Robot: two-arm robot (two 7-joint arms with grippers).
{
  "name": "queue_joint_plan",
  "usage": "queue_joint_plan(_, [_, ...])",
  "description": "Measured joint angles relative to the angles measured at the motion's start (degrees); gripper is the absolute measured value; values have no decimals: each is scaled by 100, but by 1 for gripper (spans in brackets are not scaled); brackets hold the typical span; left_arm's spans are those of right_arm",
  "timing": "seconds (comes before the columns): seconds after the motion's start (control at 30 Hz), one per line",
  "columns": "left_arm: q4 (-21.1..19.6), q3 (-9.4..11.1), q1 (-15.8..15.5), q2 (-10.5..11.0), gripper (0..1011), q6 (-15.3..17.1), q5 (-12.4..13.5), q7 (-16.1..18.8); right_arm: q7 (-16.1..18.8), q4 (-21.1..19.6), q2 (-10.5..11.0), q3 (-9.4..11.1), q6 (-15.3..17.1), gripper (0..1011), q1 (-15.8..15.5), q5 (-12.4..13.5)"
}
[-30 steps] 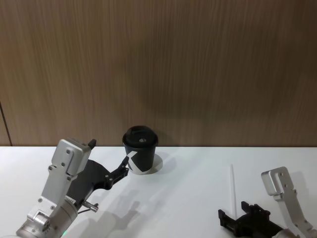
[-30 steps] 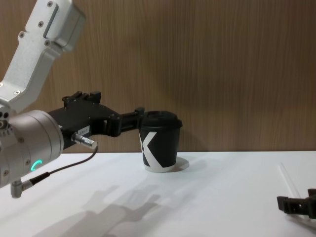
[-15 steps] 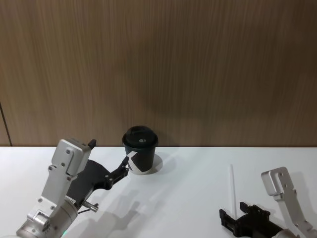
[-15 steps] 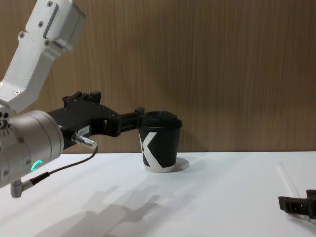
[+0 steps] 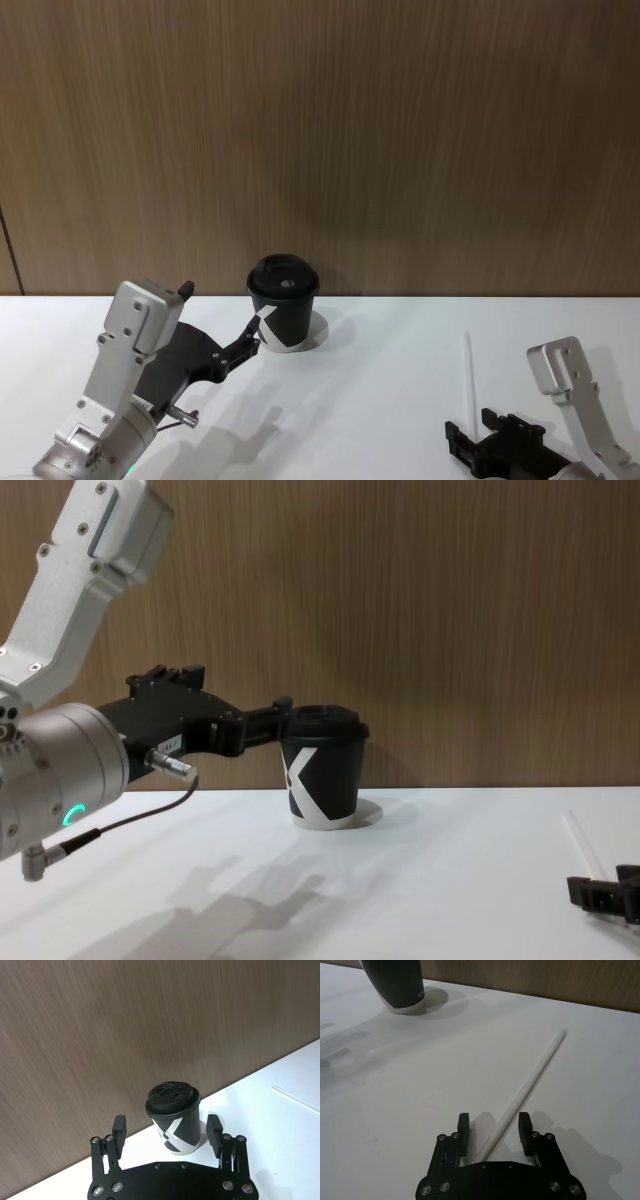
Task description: Pick up the straw with one hand, pass it to the other hand, and insert it into the cup.
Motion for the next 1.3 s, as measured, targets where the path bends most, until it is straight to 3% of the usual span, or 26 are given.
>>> queue_joint_plan(1.3, [0, 0, 0, 0, 999, 0, 0, 0, -1, 5, 0, 0, 10, 342, -1, -1])
